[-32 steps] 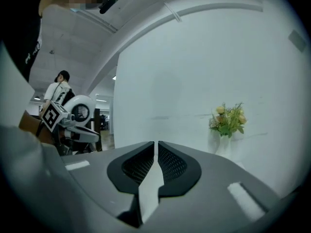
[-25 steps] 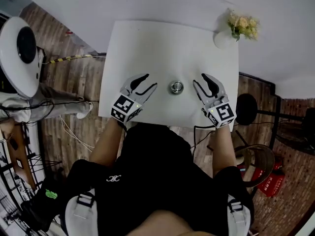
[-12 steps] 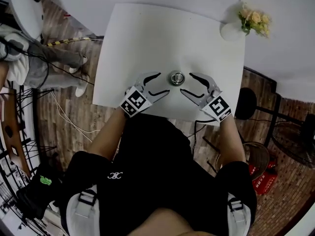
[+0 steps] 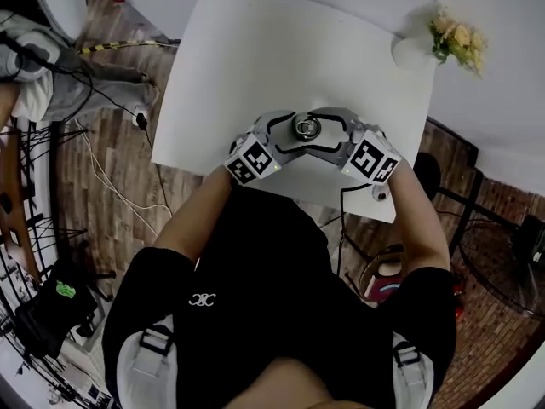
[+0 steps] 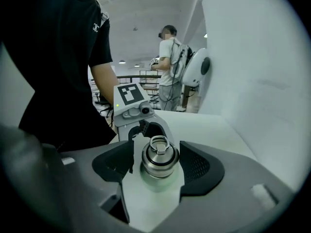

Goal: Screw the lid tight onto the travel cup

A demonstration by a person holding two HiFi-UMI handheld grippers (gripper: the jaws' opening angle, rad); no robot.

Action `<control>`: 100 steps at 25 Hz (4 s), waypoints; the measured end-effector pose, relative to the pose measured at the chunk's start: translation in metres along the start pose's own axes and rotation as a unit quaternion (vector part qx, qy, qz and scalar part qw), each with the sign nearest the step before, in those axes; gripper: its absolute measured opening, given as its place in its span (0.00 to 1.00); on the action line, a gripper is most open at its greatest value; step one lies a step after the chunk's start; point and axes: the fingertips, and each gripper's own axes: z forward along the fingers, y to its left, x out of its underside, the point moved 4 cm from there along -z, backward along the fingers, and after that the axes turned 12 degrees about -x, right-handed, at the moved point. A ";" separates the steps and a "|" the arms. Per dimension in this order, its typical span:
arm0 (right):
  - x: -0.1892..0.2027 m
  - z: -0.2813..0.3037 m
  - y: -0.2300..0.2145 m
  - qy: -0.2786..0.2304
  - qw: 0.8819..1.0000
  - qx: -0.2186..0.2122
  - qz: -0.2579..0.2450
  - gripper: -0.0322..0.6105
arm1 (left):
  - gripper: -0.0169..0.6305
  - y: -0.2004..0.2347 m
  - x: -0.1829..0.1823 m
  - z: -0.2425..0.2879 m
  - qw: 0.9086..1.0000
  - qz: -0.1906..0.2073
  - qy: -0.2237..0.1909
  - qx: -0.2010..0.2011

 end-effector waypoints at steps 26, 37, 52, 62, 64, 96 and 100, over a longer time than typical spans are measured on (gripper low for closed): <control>0.007 0.021 -0.009 -0.057 0.997 0.022 0.037 0.46 | 0.61 0.007 0.003 -0.003 1.000 0.025 0.006 0.017; 0.014 0.020 -0.004 -0.161 0.927 0.308 0.142 0.46 | 0.61 0.008 0.003 0.004 0.999 0.030 0.003 0.019; 0.005 0.009 0.015 -0.127 0.928 0.317 0.148 0.47 | 0.60 0.005 0.002 0.007 0.996 0.060 0.003 0.072; -0.015 0.005 0.001 0.188 0.980 -0.036 -0.047 0.54 | 0.60 0.009 0.001 0.012 0.984 0.108 0.015 0.138; -0.016 0.013 0.001 0.250 0.959 -0.102 -0.086 0.54 | 0.60 0.010 0.000 0.014 0.983 0.115 0.017 0.146; 0.002 0.033 -0.012 0.039 0.996 -0.085 0.012 0.46 | 0.61 0.013 0.003 0.011 0.985 0.097 0.007 0.140; -0.004 0.027 -0.015 -0.048 0.998 0.020 0.047 0.46 | 0.61 0.012 0.004 0.011 0.986 0.096 0.009 0.135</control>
